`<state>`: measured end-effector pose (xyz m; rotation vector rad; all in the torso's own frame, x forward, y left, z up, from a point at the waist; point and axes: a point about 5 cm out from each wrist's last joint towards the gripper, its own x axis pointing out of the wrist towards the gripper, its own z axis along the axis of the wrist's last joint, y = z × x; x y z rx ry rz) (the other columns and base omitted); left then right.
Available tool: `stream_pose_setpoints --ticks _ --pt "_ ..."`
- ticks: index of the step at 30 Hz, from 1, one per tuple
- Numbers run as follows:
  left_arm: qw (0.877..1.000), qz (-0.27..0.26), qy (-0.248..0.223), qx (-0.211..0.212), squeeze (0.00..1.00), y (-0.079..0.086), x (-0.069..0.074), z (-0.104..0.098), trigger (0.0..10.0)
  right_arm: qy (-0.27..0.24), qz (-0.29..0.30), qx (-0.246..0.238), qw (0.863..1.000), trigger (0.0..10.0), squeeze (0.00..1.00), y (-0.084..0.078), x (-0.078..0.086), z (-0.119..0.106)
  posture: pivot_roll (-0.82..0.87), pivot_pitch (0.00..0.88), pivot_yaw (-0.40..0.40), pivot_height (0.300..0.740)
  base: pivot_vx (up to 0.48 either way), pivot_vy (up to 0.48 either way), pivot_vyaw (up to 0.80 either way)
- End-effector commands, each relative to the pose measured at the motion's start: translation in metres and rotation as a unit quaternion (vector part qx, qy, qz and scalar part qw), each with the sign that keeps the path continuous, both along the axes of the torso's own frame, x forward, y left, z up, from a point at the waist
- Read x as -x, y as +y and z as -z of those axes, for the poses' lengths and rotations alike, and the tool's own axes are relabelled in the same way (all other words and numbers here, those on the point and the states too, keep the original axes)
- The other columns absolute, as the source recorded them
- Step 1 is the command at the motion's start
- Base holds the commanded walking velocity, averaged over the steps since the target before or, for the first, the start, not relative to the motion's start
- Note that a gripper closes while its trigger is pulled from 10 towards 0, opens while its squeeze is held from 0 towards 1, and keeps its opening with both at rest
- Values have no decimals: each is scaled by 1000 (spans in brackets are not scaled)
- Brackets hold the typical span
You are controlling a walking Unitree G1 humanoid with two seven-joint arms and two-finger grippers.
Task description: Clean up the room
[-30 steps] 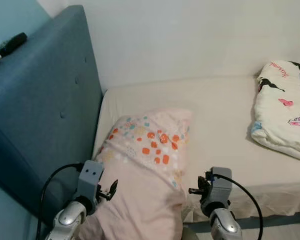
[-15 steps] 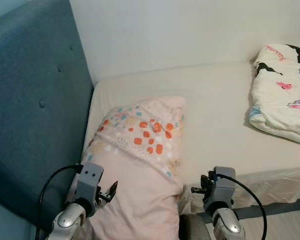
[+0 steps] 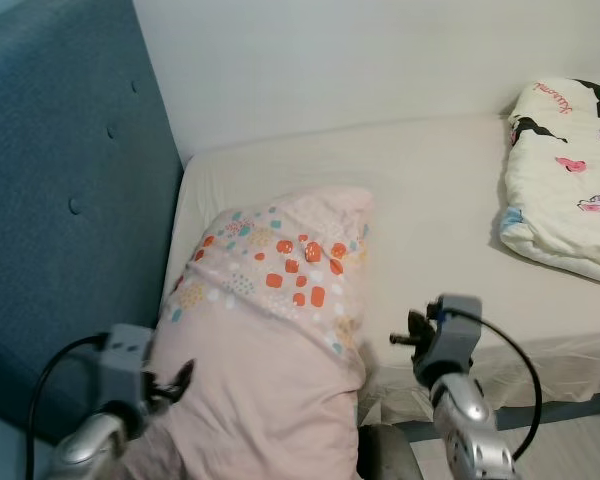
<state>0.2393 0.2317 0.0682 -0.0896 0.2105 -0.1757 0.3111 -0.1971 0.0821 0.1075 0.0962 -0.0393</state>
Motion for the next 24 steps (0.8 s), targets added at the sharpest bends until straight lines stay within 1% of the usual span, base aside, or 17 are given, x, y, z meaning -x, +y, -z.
stream_pose_setpoints --ticks 1,3,4,5,6,7,8,9,10,12,13,14,15,18,19,22,24 --pt "999 -26 20 16 0 21 11 2 10000 22 9 -10 1000 10000 0 -6 3 9 -10 208 0 595 0 0 0" --pt "997 -10 49 52 0 36 34 3 10000 23 13 -19 999 10000 0 -13 -9 3 9 230 -18 585 0 0 0" --pt "997 -10 49 52 0 36 34 3 10000 23 13 -19 999 10000 0 -13 -9 3 9 230 -18 585 0 0 0" --pt "995 13 83 59 0 40 54 7 10000 33 23 -35 999 10000 0 -18 -17 1 21 250 -20 580 0 0 0" --pt "992 28 107 62 0 42 67 10 10000 40 29 -48 998 10000 0 -21 -22 1 21 250 -20 575 0 0 0" --pt "992 28 107 62 0 42 67 10 10000 40 29 -48 998 10000 0 -21 -22 1 21 250 -20 575 0 0 0" --pt "990 37 121 65 0 43 74 11 10000 45 33 -56 997 10000 0 -22 -24 0 21 250 -20 570 0 0 0" --pt "985 43 147 78 0 43 89 14 10000 44 33 -73 996 10000 0 -22 -30 -2 39 283 -21 570 0 0 0" --pt "985 43 147 78 0 43 89 14 10000 44 33 -73 996 10000 0 -22 -30 -2 39 283 -21 570 0 0 0" --pt "979 46 178 93 0 43 108 16 10000 35 26 -88 995 10000 0 -19 -38 -9 50 293 -25 570 0 0 0" --pt "977 39 185 100 0 43 117 17 10000 24 19 -96 995 10000 0 -17 -44 -16 55 303 -30 570 0 0 0" --pt "978 18 177 107 0 45 124 17 10000 9 7 -100 995 10000 0 -13 -50 -24 59 310 -39 570 0 0 0" --pt "978 18 177 107 0 45 124 17 10000 9 7 -100 995 10000 0 -13 -50 -24 59 310 -39 570 0 0 0" --pt "979 -6 167 119 0 48 133 14 10000 -8 -8 -107 994 10000 0 -8 -57 -35 64 311 -44 570 0 0 0" --pt "977 -21 166 132 0 49 138 14 10000 -17 -24 -110 993 10000 0 -3 -63 -42 75 310 -57 570 0 0 0" --pt "976 -25 169 135 0 48 140 15 10000 -20 -29 -114 993 10000 0 -1 -65 -45 75 310 -57 570 0 0 0" --pt "972 -22 178 153 0 42 144 17 10000 -22 -35 -116 992 10000 0 3 -69 -49 72 306 -65 570 0 0 0"
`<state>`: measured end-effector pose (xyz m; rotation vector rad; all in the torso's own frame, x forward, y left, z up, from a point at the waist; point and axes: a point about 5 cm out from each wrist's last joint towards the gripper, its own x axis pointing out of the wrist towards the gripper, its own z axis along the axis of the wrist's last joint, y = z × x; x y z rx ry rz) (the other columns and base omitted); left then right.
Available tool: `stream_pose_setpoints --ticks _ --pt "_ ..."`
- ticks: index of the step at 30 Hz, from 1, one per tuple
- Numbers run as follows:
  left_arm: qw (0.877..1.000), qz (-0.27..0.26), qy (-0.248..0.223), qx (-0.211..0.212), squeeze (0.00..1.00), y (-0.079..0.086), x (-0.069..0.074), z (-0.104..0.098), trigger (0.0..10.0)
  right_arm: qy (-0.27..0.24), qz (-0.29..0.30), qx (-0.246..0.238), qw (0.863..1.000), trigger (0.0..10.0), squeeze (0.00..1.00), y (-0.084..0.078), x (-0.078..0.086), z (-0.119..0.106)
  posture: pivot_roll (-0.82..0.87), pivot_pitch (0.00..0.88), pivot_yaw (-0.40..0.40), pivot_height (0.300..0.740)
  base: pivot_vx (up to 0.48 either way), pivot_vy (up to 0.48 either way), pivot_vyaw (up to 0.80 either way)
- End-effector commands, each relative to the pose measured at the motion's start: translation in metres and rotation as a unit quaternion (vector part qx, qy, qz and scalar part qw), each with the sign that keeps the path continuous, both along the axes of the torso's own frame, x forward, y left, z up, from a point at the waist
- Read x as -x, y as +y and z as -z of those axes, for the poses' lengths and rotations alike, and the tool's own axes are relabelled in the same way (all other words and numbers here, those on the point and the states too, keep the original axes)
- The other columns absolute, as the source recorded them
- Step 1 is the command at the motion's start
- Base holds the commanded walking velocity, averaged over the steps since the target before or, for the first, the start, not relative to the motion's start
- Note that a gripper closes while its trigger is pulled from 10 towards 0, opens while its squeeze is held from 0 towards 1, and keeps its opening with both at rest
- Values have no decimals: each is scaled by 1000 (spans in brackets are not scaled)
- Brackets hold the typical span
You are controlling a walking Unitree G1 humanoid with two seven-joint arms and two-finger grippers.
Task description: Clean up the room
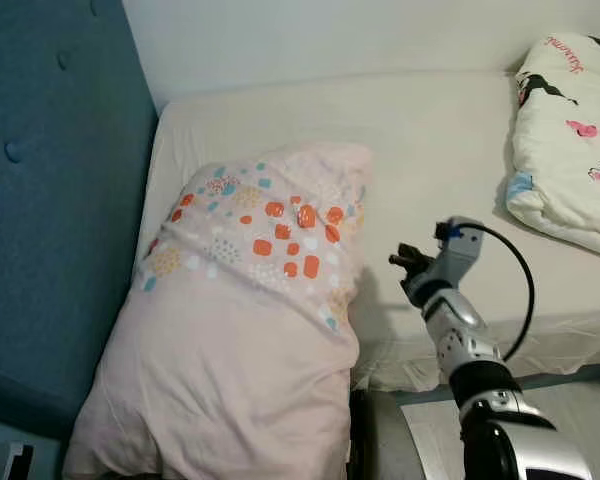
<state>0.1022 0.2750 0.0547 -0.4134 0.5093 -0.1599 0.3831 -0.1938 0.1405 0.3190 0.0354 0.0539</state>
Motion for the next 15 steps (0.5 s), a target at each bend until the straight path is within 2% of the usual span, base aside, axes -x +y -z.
stream_pose_setpoints --ticks 1,2,4,7,8,9,10,11,14,15 --pt "1000 12 17 12 0 -8 9 4 10000 13 1 -8 1000 10000 0 2 2 8 65 302 -69 570 0 0 0" --pt "1000 22 15 8 0 -11 9 3 10000 13 1 -8 1000 10000 0 2 1 8 65 302 -69 570 0 0 0" --pt "995 100 15 -6 0 -23 14 0 10000 12 -2 -6 1000 10000 0 2 0 7 61 299 -74 570 0 0 0" --pt "993 118 15 -7 0 -27 16 -1 10000 11 -3 -5 1000 10000 0 2 0 7 61 299 -74 570 0 0 0" --pt "984 175 24 -14 0 -37 19 -3 10000 11 -4 -3 1000 10000 0 1 0 7 60 300 -82 570 0 0 0" --pt "977 208 30 -18 0 -44 21 -4 10000 11 -5 -2 1000 10000 0 1 0 7 60 300 -82 570 0 0 0" --pt "977 208 30 -18 0 -44 21 -4 10000 11 -5 -2 1000 10000 0 1 0 7 60 300 -82 570 0 0 0" --pt "964 264 21 -23 0 -62 14 -8 10000 16 9 -5 1000 10000 0 -6 0 8 69 307 -85 570 0 0 0" --pt "963 267 12 -23 0 -67 8 -9 10000 18 18 -13 1000 10000 0 -9 1 9 69 309 -85 570 0 0 0" --pt "970 244 4 -4 0 -70 1 -8 10000 16 31 -41 999 10000 0 -11 0 8 69 312 -80 570 0 0 0"
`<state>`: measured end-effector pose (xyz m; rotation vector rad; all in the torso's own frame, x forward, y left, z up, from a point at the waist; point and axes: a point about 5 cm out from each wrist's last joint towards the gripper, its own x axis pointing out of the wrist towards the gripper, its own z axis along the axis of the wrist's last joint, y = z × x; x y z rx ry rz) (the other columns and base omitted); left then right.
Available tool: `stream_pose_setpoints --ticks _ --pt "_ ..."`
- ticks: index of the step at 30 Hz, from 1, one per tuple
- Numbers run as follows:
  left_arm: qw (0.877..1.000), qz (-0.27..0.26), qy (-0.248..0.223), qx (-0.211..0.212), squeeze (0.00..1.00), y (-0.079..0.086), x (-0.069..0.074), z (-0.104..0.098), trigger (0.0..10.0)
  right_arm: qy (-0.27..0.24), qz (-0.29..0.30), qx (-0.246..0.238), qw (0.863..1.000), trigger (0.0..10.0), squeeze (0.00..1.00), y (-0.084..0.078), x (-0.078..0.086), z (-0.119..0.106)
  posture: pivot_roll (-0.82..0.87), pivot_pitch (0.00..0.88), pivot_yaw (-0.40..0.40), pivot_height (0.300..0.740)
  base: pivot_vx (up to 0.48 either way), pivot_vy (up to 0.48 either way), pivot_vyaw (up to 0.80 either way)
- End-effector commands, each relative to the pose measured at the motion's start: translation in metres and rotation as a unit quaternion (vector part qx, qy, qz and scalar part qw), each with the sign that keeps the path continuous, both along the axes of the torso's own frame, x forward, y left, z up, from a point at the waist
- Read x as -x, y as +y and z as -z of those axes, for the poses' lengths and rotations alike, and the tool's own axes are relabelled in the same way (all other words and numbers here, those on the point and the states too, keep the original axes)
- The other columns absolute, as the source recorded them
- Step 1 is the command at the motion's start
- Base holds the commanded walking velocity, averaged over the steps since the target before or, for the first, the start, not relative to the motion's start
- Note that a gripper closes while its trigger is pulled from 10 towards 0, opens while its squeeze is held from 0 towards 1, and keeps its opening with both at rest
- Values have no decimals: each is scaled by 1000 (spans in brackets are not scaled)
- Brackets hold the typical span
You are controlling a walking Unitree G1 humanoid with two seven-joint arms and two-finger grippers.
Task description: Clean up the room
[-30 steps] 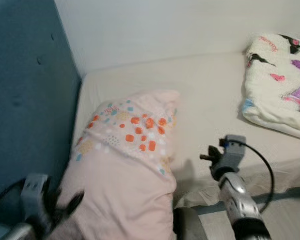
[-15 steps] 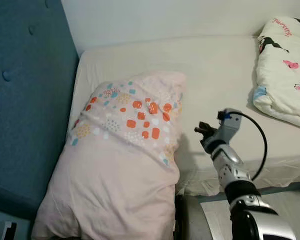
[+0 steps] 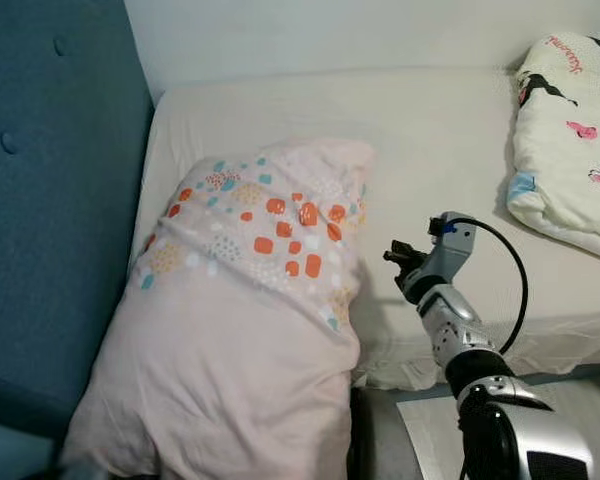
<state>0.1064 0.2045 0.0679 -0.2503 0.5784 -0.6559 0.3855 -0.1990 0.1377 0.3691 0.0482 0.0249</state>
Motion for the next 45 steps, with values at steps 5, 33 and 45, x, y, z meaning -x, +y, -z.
stream_pose_setpoints --ticks 5,33,45 --pt "998 -37 27 36 0 -3 3 6 10000 -5 13 -48 999 10000 859 -3 1 2 69 313 -77 570 0 0 0" --pt "989 -83 -40 112 0 -42 -23 -17 10000 27 -15 -239 970 10000 0 40 -8 3 201 408 -68 570 0 0 0" --pt "970 -76 -60 225 0 -81 -36 -49 10000 36 -101 -211 972 10000 0 86 -10 -3 214 420 -62 570 0 0 0"
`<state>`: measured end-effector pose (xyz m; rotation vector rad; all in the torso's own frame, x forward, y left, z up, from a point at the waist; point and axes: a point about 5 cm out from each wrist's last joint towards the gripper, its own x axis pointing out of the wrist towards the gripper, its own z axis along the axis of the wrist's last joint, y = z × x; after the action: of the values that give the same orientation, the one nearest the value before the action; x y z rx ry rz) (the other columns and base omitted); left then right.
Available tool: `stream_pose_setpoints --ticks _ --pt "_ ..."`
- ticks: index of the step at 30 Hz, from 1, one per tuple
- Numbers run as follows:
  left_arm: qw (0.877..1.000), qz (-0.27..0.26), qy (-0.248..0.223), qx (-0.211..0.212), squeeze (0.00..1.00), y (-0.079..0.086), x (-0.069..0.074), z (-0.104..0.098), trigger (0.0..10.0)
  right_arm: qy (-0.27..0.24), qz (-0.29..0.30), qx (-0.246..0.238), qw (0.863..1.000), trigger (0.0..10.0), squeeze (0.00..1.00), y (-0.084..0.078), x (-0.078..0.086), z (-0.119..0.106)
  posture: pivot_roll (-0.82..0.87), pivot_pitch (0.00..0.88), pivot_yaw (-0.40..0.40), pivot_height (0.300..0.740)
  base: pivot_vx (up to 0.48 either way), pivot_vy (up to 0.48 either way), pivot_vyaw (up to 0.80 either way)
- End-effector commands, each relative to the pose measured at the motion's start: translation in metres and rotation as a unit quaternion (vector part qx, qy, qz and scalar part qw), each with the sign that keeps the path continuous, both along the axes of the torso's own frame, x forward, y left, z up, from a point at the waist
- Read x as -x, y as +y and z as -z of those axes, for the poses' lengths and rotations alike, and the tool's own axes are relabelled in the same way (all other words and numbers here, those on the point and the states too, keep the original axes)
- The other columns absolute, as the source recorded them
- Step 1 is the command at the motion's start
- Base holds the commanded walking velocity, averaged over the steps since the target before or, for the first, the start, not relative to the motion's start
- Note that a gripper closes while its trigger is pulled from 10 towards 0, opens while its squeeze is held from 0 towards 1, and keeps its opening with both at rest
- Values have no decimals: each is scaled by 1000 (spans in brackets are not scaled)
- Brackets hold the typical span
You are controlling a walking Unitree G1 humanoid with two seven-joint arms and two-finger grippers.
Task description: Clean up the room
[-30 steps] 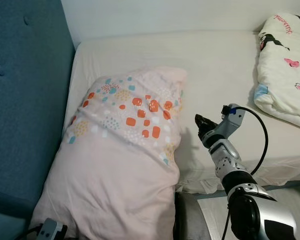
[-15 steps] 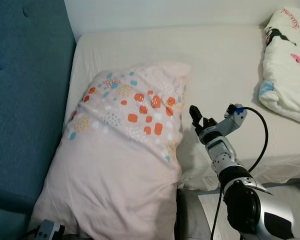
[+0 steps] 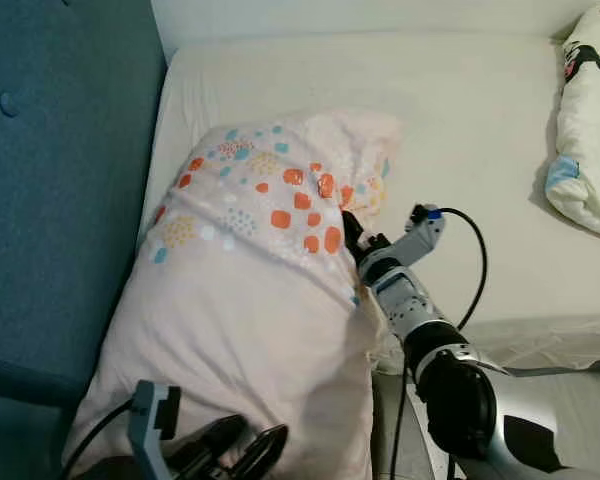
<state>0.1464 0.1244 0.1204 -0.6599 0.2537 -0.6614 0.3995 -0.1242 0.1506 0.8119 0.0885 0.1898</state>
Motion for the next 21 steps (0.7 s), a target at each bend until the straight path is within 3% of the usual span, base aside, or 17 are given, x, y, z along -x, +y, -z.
stream_pose_setpoints --ticks 1,5,7,8,9,12,13,14,17,20,21 --pt "1000 -7 15 -5 0 -2 2 4 10000 19 -32 12 999 10000 0 13 4 10 213 422 -64 570 0 0 0" --pt "1000 -16 9 -13 0 -6 -2 2 10000 17 -38 7 999 10000 0 17 4 9 212 424 -64 570 0 0 0" --pt "999 -27 3 -31 0 -8 -6 3 10000 18 -40 5 999 10000 0 18 4 10 211 424 -62 570 0 0 0" --pt "997 -39 7 -61 0 -7 -8 7 10000 19 -39 0 999 10000 0 18 5 11 212 427 -60 570 0 0 0" --pt "995 -47 10 -82 0 -6 -10 10 10000 22 -36 -3 999 5608 0 17 5 12 212 427 -60 570 0 0 0" --pt "993 -58 19 -101 0 -4 -11 15 10000 25 -33 -5 999 5608 0 16 6 13 210 427 -58 570 0 0 0" --pt "990 -66 21 -121 0 -1 -12 19 10000 26 -30 -6 999 706 0 15 6 14 210 426 -57 570 0 0 0" --pt "984 -78 30 -156 0 5 -12 25 10000 28 -28 -5 999 0 0 14 6 15 208 425 -54 570 0 0 0" --pt "973 -99 44 -203 0 19 -8 35 10000 31 -21 -3 999 0 0 10 6 16 207 423 -53 570 0 0 0" --pt "971 -114 48 -203 0 27 -6 35 10000 31 -20 -3 999 0 0 8 6 16 202 422 -53 570 0 0 0" --pt "971 -136 53 -189 0 38 -4 32 10000 30 -18 -2 999 0 0 6 6 15 201 421 -53 570 0 0 0"
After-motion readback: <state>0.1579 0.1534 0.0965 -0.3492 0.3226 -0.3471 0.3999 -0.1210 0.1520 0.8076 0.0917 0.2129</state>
